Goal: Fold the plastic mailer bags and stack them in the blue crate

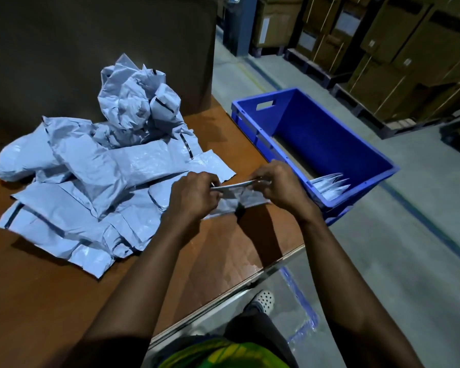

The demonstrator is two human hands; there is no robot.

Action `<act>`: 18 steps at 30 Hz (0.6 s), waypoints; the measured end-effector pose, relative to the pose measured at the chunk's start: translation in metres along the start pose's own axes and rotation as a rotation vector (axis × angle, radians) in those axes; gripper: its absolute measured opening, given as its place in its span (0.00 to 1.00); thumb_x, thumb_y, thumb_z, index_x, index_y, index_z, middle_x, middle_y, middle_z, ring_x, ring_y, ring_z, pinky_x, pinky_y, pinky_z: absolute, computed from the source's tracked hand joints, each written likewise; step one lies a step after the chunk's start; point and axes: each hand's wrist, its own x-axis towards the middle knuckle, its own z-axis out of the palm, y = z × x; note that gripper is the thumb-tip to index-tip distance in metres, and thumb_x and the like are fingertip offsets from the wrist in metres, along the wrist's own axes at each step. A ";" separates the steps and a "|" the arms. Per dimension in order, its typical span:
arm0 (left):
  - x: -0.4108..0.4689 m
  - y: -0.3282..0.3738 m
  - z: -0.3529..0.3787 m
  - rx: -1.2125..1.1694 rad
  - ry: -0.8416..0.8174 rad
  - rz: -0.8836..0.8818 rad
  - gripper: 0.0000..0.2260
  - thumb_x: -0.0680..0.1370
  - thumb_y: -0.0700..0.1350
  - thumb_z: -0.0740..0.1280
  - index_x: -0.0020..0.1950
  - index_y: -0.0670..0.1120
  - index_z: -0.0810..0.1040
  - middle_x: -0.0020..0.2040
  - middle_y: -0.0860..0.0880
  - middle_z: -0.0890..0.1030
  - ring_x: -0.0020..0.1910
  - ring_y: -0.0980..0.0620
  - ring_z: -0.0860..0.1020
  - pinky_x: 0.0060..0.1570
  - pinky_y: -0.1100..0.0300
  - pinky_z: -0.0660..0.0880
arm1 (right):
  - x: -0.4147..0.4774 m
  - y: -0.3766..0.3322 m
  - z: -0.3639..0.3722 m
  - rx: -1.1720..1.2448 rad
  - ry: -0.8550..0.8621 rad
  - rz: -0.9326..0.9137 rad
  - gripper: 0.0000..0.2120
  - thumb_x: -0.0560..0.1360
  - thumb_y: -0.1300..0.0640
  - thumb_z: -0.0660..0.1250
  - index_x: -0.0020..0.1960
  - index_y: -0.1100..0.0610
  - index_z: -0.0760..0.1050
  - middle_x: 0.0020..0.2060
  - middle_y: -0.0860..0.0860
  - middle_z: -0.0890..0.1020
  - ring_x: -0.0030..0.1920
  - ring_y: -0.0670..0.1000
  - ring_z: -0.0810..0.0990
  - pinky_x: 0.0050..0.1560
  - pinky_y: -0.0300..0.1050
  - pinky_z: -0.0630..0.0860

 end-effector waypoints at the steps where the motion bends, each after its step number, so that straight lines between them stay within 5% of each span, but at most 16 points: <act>1: -0.006 0.003 -0.001 0.013 0.153 0.062 0.10 0.73 0.49 0.70 0.52 0.54 0.87 0.45 0.45 0.86 0.48 0.40 0.82 0.44 0.50 0.78 | -0.004 0.003 0.000 -0.046 0.109 -0.036 0.09 0.73 0.65 0.77 0.51 0.54 0.88 0.44 0.48 0.86 0.41 0.45 0.73 0.49 0.47 0.71; 4: -0.029 0.003 0.021 0.000 0.344 0.233 0.17 0.69 0.39 0.67 0.54 0.49 0.88 0.47 0.45 0.87 0.45 0.40 0.84 0.43 0.49 0.80 | -0.024 0.020 0.010 -0.092 0.229 -0.050 0.13 0.74 0.65 0.74 0.54 0.51 0.88 0.46 0.48 0.87 0.44 0.48 0.78 0.56 0.49 0.73; 7: -0.059 -0.008 0.061 0.052 0.209 0.253 0.20 0.67 0.36 0.69 0.56 0.49 0.88 0.56 0.46 0.87 0.57 0.41 0.83 0.59 0.47 0.73 | -0.061 0.040 0.032 -0.088 0.098 0.029 0.17 0.70 0.68 0.77 0.52 0.50 0.88 0.49 0.48 0.88 0.49 0.51 0.83 0.60 0.59 0.78; 9: -0.078 -0.014 0.083 0.100 0.127 0.260 0.18 0.67 0.40 0.68 0.54 0.51 0.88 0.61 0.47 0.85 0.64 0.41 0.80 0.65 0.48 0.65 | -0.082 0.041 0.040 -0.035 -0.061 0.164 0.15 0.69 0.62 0.81 0.52 0.48 0.88 0.52 0.47 0.88 0.53 0.50 0.84 0.61 0.60 0.79; 12: -0.087 -0.013 0.089 0.073 0.107 0.223 0.19 0.72 0.47 0.61 0.55 0.51 0.87 0.66 0.47 0.83 0.69 0.43 0.77 0.70 0.47 0.62 | -0.087 0.033 0.043 -0.022 -0.068 0.200 0.15 0.69 0.48 0.82 0.54 0.48 0.87 0.54 0.46 0.88 0.57 0.49 0.83 0.65 0.60 0.76; 16: -0.064 -0.004 0.084 0.029 0.127 0.178 0.23 0.82 0.51 0.55 0.72 0.47 0.79 0.75 0.43 0.74 0.78 0.42 0.66 0.77 0.42 0.60 | -0.064 0.006 0.057 -0.060 0.045 0.149 0.17 0.79 0.42 0.70 0.62 0.49 0.84 0.64 0.49 0.84 0.66 0.51 0.79 0.72 0.60 0.70; 18: -0.050 -0.006 0.093 0.056 0.085 0.158 0.25 0.85 0.55 0.53 0.81 0.47 0.65 0.83 0.44 0.61 0.84 0.44 0.53 0.81 0.43 0.53 | -0.059 0.001 0.072 -0.126 -0.042 0.166 0.23 0.83 0.38 0.60 0.74 0.45 0.75 0.77 0.50 0.72 0.78 0.52 0.66 0.79 0.57 0.56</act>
